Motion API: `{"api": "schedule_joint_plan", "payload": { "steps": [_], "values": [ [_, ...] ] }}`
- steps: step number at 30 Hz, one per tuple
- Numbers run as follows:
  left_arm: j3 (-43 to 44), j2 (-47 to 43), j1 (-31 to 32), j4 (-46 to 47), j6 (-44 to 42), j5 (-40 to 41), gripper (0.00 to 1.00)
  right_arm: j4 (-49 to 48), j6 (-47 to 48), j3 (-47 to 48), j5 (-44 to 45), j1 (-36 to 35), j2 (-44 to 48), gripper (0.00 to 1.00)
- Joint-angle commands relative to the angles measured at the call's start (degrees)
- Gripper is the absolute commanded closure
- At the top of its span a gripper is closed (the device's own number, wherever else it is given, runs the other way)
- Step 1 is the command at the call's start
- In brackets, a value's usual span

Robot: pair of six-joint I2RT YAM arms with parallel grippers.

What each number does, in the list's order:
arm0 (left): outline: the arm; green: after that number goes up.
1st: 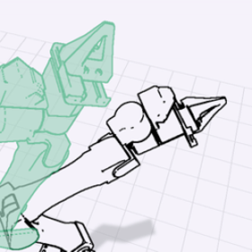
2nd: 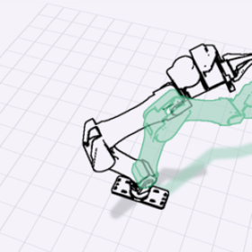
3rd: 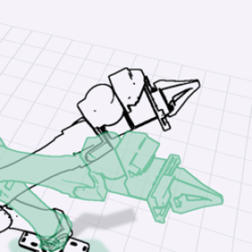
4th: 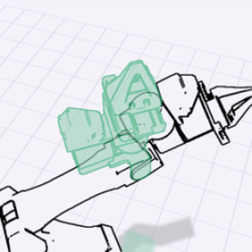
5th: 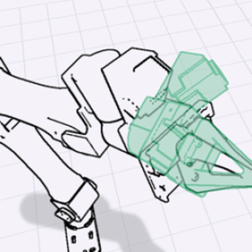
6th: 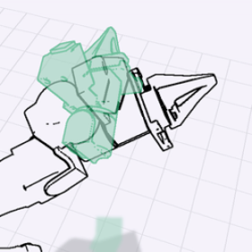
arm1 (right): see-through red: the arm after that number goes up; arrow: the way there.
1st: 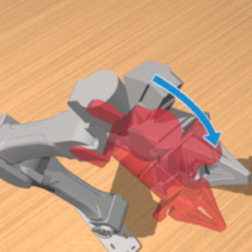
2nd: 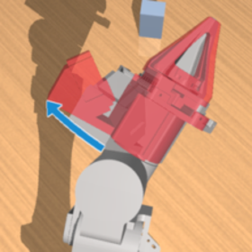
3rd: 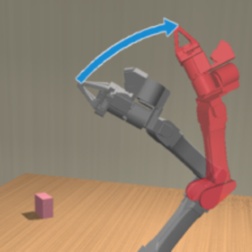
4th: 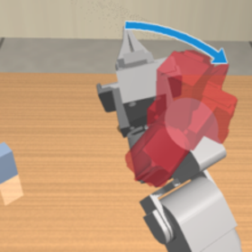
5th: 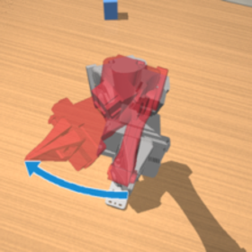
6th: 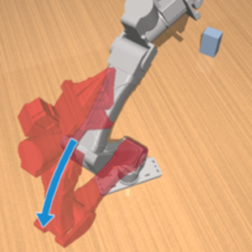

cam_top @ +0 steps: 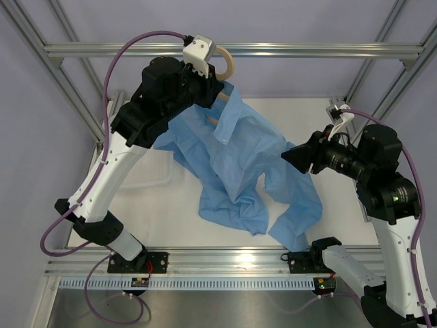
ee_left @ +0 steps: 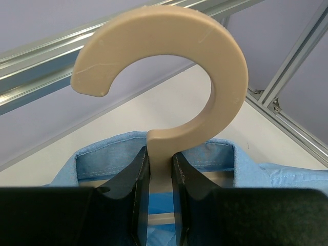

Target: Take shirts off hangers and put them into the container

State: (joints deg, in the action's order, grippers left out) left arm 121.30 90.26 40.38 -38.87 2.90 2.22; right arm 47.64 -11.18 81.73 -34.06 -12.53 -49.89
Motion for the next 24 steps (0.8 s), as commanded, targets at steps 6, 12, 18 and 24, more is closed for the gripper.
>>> {"api": "schedule_joint_plan", "payload": {
  "steps": [6, 12, 18, 24],
  "values": [
    [0.78, -3.42, -0.21, 4.51, -0.96, -0.99, 1.00, -1.15, 3.18, -0.53, 1.35, -0.47, -1.00, 0.53],
    [0.35, -4.04, -0.30, 3.46, -1.14, -1.25, 1.00, 2.63, 4.06, 6.24, 3.30, -0.38, -0.82, 0.32],
    [-0.27, -5.70, -0.39, 1.34, -0.61, -1.87, 1.00, 3.95, 5.82, 8.00, 2.52, -0.38, -2.13, 0.16],
    [0.70, -6.23, -0.39, 0.73, -1.05, -1.87, 1.00, 1.76, 6.78, 4.84, -3.37, -0.38, -2.67, 0.24]
  ]
}}
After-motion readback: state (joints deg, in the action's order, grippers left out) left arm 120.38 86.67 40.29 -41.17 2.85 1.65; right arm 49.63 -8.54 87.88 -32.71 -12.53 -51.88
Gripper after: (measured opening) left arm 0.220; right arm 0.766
